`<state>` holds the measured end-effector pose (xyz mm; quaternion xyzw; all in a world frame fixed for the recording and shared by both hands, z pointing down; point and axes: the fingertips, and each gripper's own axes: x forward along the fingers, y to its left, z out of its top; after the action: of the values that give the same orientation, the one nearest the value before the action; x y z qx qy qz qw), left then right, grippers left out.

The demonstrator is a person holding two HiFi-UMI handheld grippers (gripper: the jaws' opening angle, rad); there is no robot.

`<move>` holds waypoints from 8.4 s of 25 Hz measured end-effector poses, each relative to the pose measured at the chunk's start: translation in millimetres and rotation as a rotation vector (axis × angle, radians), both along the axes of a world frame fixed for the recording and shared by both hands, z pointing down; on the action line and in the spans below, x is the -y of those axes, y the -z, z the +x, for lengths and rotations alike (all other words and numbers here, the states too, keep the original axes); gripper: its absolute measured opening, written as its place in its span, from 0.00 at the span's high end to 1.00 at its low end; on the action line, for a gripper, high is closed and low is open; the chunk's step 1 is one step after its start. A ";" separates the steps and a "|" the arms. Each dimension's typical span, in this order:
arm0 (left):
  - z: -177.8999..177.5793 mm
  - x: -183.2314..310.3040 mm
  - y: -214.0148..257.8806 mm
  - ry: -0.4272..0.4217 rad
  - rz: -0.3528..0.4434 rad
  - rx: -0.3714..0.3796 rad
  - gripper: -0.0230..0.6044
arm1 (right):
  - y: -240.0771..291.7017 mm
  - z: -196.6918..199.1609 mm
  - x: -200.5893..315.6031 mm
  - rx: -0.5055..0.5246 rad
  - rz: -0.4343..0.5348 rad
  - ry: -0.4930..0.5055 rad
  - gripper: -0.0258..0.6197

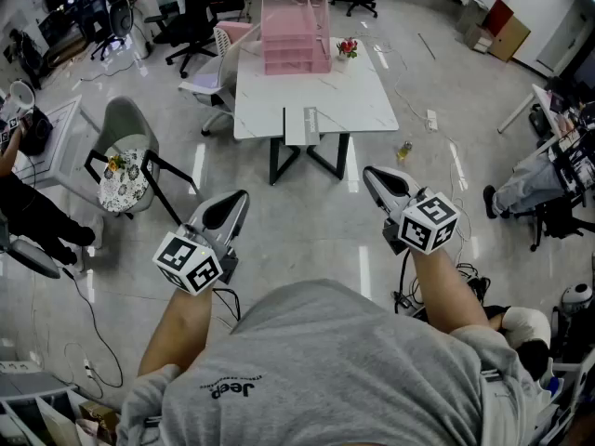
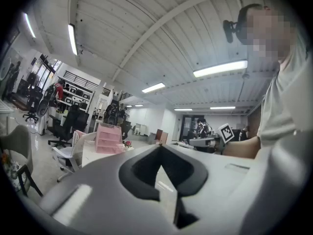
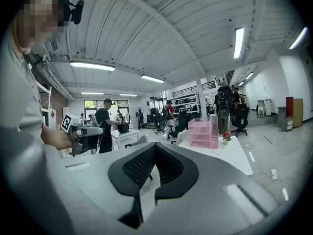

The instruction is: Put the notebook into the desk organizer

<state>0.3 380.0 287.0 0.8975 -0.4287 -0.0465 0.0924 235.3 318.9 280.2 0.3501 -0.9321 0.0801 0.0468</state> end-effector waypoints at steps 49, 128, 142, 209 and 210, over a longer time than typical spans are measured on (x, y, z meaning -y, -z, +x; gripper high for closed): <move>60.6 41.3 8.2 0.169 0.014 0.035 0.87 | -9.6 53.1 77.0 0.037 0.002 0.176 0.27; -2.6 492.2 -194.0 -0.586 -0.284 0.124 0.87 | -431.3 -109.4 358.3 0.810 -1.129 -0.386 0.28; -23.8 500.4 -186.1 -0.544 -0.281 0.109 0.87 | -383.8 -117.9 373.5 0.838 -1.049 -0.312 0.94; -167.6 580.7 -213.4 -0.278 -0.377 0.050 0.87 | -367.5 -213.7 736.9 0.810 -0.951 -0.326 0.94; -168.5 581.4 -213.9 -0.276 -0.379 0.048 0.87 | -368.3 -213.9 737.8 0.812 -0.951 -0.327 0.94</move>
<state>-168.2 -201.4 500.9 0.9151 -0.3048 0.0694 0.2546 21.3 -418.9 648.4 0.3704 -0.6730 0.6166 -0.1722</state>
